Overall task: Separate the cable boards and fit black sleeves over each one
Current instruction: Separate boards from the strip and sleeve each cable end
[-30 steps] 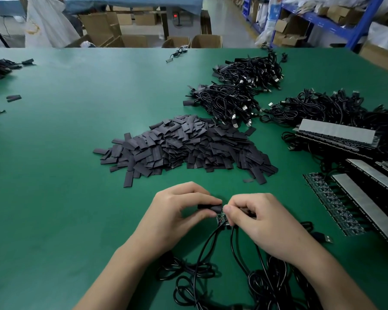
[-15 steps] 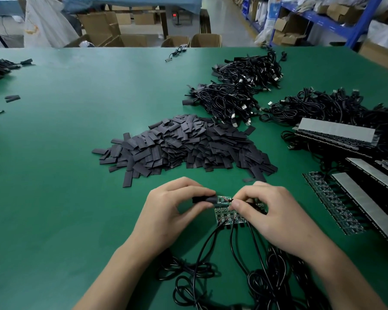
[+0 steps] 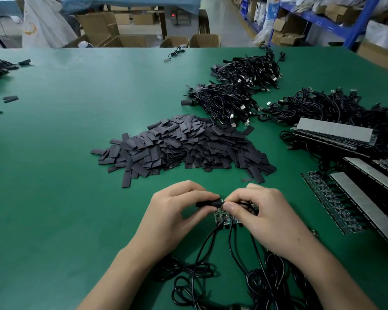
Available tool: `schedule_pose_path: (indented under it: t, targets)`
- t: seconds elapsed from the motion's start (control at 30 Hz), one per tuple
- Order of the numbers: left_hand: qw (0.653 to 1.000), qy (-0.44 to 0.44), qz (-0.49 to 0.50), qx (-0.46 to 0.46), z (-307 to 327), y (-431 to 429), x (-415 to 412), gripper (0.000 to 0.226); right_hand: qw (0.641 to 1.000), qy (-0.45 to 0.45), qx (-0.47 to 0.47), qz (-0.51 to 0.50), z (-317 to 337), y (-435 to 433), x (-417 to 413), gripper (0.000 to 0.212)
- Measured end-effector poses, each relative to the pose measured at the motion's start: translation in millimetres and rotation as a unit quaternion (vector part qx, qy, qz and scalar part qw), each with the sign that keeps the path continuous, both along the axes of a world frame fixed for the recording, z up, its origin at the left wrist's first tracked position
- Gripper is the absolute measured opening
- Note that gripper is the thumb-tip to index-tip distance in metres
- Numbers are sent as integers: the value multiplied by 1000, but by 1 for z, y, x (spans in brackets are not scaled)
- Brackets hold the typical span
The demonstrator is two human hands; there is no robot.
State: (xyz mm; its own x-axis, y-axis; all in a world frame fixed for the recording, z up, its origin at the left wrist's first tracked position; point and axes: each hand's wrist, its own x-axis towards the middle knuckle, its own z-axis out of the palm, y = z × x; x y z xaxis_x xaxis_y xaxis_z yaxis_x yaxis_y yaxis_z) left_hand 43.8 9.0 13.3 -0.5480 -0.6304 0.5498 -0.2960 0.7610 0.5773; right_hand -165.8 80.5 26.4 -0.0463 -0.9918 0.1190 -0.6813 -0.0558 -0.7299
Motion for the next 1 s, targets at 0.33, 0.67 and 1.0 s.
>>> schedule_pose_path:
  t: [0.33,0.67,1.0]
  targets:
    - [1000,11,-8,-8,-1,0,-2,18,999,-39,3,-1,3,1,5,4]
    - [982,119,146,34,7,0,-1,21,994,-105,-15,-21,7,1,5,21]
    - [977,138,111,121,5,4,-6,16,994,-98,-41,-36,2,1,10,18]
